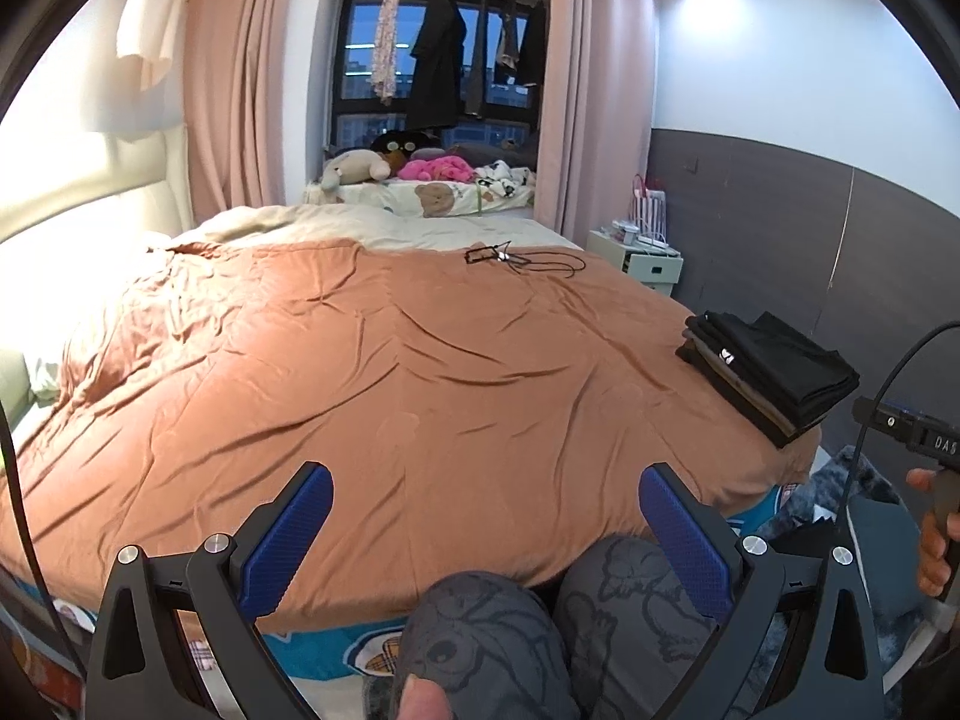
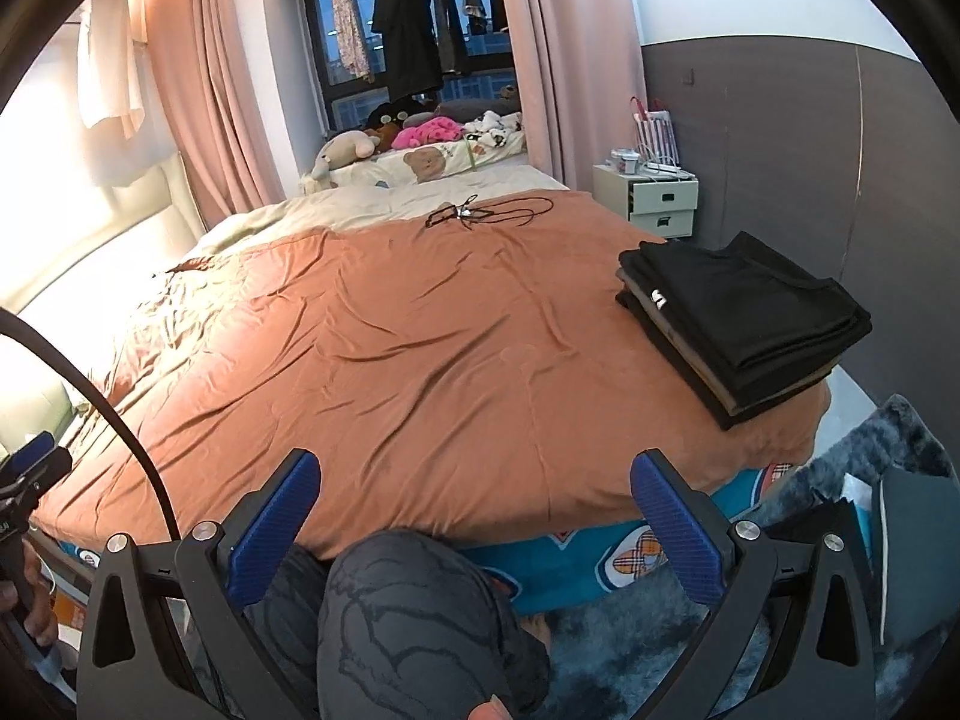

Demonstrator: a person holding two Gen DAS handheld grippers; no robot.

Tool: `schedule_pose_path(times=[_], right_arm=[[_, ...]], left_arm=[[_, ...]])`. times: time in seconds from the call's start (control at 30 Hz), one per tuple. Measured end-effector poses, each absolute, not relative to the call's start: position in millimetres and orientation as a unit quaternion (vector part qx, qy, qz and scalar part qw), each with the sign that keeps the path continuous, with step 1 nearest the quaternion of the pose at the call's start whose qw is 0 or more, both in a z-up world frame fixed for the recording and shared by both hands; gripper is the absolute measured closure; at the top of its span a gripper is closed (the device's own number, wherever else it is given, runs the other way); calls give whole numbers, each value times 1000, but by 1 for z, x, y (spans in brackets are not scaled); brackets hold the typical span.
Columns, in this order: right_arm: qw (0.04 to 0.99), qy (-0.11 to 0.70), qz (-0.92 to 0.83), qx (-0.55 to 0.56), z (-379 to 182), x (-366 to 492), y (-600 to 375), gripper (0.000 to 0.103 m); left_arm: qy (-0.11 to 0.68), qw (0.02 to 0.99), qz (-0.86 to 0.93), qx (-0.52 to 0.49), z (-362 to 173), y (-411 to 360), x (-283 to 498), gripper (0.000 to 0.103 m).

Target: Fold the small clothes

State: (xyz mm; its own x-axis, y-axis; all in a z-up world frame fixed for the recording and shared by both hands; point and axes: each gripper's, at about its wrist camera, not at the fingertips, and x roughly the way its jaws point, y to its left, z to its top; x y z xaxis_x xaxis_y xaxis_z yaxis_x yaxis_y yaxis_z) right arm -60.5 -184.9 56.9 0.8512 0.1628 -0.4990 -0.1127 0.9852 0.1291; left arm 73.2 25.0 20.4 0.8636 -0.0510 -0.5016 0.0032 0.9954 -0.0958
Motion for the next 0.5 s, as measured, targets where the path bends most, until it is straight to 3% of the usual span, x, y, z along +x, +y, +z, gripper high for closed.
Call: schedule_pose_path(times=[0.5], right_arm=[[966, 244, 78, 19, 38, -86, -157, 0]], left_arm=[[225, 973, 0, -49, 24, 27, 41, 0]])
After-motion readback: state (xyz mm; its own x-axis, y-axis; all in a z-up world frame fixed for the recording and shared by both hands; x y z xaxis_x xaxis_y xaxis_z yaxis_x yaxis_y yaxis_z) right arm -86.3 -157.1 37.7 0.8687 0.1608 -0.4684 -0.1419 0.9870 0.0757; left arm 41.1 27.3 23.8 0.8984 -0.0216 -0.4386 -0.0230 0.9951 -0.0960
